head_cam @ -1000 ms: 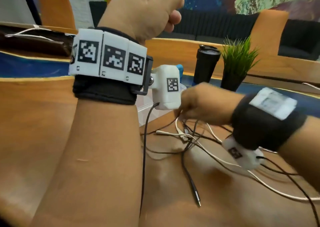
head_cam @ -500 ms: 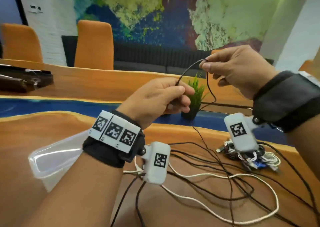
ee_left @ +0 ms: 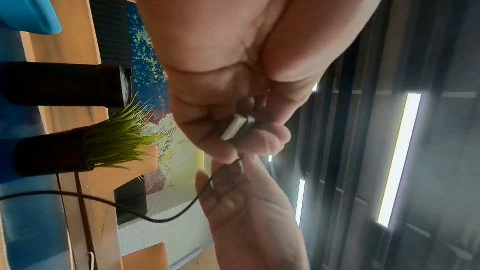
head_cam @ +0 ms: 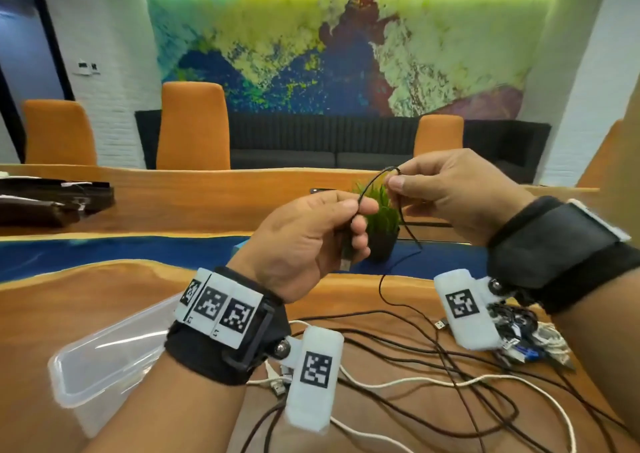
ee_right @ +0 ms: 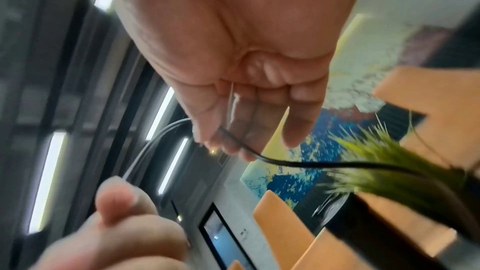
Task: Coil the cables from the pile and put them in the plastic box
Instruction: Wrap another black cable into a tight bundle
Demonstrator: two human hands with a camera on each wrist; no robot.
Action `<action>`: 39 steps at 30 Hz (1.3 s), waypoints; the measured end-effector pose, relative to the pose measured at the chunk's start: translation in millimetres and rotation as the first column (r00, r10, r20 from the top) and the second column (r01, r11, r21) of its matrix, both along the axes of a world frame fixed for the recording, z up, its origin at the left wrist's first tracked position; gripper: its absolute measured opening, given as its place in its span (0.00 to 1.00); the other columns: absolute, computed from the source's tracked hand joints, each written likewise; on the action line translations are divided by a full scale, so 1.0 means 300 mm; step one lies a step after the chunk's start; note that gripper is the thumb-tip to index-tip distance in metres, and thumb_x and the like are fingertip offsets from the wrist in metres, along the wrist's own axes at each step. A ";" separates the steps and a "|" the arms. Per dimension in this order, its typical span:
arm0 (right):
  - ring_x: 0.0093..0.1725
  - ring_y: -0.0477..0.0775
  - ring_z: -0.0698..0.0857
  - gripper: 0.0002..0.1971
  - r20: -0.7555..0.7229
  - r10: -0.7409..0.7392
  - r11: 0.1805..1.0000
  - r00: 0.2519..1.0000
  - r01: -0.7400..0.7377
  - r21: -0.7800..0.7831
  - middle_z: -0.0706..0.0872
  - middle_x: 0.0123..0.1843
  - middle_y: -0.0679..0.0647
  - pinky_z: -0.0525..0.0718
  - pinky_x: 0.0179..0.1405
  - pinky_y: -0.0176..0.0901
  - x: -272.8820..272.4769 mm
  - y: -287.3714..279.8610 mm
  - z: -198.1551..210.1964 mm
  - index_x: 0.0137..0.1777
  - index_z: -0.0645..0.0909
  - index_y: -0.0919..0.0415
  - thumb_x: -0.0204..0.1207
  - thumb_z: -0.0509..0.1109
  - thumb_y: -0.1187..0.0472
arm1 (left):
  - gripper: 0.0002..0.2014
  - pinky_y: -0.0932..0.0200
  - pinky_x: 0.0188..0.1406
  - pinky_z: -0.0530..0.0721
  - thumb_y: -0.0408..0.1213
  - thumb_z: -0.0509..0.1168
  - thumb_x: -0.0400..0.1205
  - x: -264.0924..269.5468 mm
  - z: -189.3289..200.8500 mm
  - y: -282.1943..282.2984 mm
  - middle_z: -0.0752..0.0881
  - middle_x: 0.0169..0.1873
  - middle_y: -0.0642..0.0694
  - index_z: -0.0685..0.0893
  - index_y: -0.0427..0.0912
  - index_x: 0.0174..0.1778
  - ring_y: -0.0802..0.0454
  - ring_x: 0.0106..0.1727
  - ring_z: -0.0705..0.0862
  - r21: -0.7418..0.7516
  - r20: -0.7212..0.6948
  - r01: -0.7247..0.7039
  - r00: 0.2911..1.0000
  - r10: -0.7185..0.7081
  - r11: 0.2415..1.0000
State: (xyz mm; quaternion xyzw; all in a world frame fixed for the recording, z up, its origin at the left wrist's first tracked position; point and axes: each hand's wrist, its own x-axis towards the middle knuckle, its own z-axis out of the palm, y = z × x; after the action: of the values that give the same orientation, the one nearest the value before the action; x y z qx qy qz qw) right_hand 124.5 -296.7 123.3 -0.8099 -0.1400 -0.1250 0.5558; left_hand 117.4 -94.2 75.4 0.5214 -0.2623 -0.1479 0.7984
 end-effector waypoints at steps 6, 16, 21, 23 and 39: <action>0.26 0.45 0.70 0.08 -0.118 0.139 0.949 0.983 -0.099 0.301 0.75 0.33 0.53 0.71 0.20 0.34 -0.010 0.055 -0.083 0.52 0.87 0.61 0.82 0.67 0.60 | 0.11 0.58 0.41 0.80 0.39 0.55 0.89 0.013 0.013 0.013 0.77 0.33 0.51 0.81 0.43 0.48 0.57 0.31 0.78 -0.317 -0.104 -0.026 0.995 -0.007 0.948; 0.40 0.44 0.85 0.06 0.349 0.118 0.865 0.930 0.077 -0.496 0.88 0.36 0.43 0.82 0.37 0.41 -0.151 0.042 -0.085 0.41 0.89 0.47 0.78 0.72 0.55 | 0.10 0.61 0.57 0.85 0.33 0.58 0.90 0.018 -0.023 0.007 0.91 0.52 0.50 0.85 0.38 0.57 0.59 0.55 0.88 0.255 0.709 -0.563 0.662 0.244 0.786; 0.42 0.48 0.86 0.03 0.623 0.028 0.955 0.782 0.163 -0.249 0.88 0.40 0.45 0.84 0.39 0.39 -0.132 0.010 -0.117 0.45 0.88 0.56 0.77 0.75 0.58 | 0.12 0.73 0.39 0.77 0.35 0.57 0.90 -0.024 -0.002 -0.013 0.86 0.38 0.66 0.87 0.44 0.56 0.67 0.42 0.83 0.409 0.753 -0.541 0.655 0.063 0.735; 0.43 0.48 0.87 0.01 0.629 -0.080 0.974 0.773 0.194 -0.115 0.88 0.40 0.46 0.85 0.41 0.42 -0.101 0.003 -0.145 0.44 0.88 0.55 0.76 0.75 0.60 | 0.14 0.75 0.37 0.76 0.31 0.55 0.90 -0.037 -0.002 -0.025 0.87 0.37 0.67 0.87 0.40 0.55 0.69 0.38 0.81 0.439 0.610 -0.368 0.792 0.029 0.820; 0.45 0.47 0.85 0.09 0.529 -0.158 0.942 0.834 0.288 -0.172 0.89 0.40 0.46 0.84 0.46 0.52 -0.108 0.015 -0.148 0.47 0.89 0.50 0.83 0.67 0.58 | 0.17 0.53 0.44 0.73 0.42 0.55 0.87 -0.051 0.004 -0.025 0.89 0.48 0.35 0.90 0.44 0.44 0.51 0.41 0.76 0.304 0.368 -0.184 0.928 0.063 0.935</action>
State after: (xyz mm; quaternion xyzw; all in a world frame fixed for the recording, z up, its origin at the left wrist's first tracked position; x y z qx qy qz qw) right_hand 92.2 -292.2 78.8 -0.8212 -0.1993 -0.3798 0.3764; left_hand 102.1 -101.8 76.7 0.6826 -0.3384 -0.0430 0.6463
